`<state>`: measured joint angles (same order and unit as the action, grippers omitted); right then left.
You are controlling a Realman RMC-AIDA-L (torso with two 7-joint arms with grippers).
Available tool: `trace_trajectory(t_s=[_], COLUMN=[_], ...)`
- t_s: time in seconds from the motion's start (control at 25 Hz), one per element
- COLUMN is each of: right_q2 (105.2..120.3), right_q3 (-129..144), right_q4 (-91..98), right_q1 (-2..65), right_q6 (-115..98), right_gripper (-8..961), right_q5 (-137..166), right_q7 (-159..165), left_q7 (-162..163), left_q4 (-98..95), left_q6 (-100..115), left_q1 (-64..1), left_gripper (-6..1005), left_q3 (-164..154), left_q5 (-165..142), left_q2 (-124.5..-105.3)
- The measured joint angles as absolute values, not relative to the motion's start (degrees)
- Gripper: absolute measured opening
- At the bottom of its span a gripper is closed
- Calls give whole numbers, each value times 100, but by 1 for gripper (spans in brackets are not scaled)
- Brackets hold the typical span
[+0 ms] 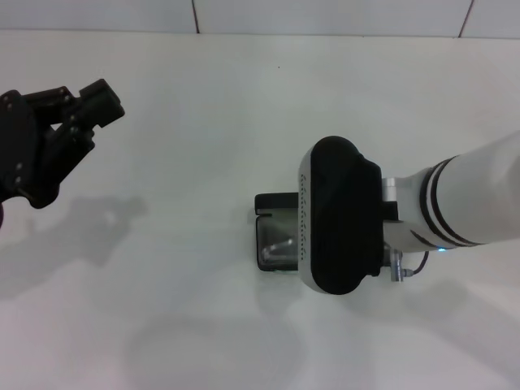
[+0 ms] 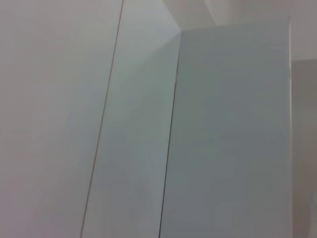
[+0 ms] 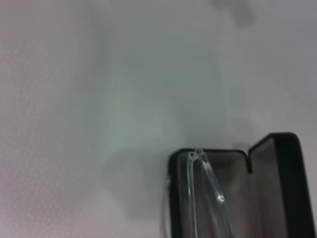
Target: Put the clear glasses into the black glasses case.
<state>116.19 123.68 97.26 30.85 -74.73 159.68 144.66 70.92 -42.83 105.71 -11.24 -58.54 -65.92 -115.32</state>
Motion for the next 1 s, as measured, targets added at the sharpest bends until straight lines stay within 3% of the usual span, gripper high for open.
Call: trace_trajectory(t_s=[1.0], right_q2=[11618], right_q3=[12574], right_q4=[9547], right_q1=[3049], right_q6=[-7134], right_gripper=[156], right_q5=[16401], right_q7=[14634], left_q7=[7084], left_q4=[-4280], left_q6=[10602], left_q1=[-1031], left_gripper=[73], left_q3=[-5853], left_q5=[-6582], left_q2=[-11575])
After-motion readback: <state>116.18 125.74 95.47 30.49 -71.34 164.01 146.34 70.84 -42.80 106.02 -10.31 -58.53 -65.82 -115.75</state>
